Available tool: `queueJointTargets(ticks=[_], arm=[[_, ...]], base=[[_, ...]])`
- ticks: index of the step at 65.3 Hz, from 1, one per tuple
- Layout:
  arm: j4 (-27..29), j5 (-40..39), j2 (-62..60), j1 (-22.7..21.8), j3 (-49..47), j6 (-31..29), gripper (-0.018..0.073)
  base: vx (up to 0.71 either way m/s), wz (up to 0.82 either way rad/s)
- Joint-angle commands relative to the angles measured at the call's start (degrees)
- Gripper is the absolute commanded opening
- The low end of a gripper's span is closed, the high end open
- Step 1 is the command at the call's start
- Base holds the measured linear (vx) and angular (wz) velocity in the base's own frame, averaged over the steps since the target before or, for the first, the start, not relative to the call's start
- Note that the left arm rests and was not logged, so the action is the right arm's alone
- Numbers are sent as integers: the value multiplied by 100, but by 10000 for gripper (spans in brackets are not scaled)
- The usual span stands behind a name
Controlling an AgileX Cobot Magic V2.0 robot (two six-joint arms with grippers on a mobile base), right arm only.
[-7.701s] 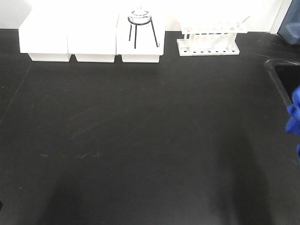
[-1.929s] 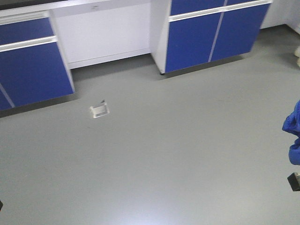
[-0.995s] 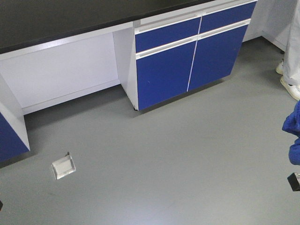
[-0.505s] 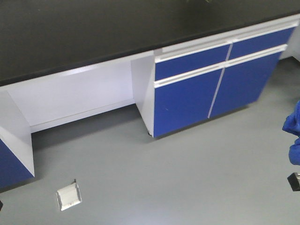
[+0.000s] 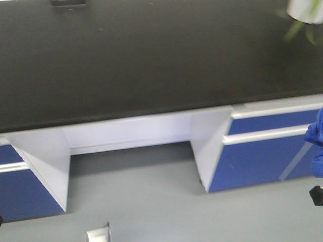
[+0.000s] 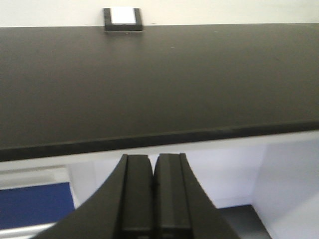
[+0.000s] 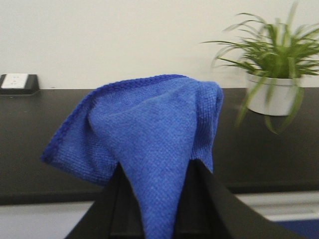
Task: Wipe right workspace with blue cloth
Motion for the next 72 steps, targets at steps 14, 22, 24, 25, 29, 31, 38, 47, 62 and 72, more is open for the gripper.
queueJointTargets(ticks=[14,22,24,25,29,31,38,47,62,72], arm=[[-16,-511,39,-22,-166,-73,0],[-16,-511,39,-22,-166,-73,0],[-16,-511,39,-22,-166,-73,0],[-16,-511,39,-22,-166,-73,0],[-16,-511,39,-22,-166,-73,0],[-16,-511,39,-22,-166,-73,0],[-16,-511,39,-22,-166,-73,0],[-16,-511,39,-22,-166,-73,0],[-16,-511,39,-22,-166,-73,0],[-16,-511,39,-22,-166,-73,0]], base=[[43,37],[41,26],[39,20],[39,18],[37,14],[35,10],[33,7],[28,4],[16,2],[6,1]])
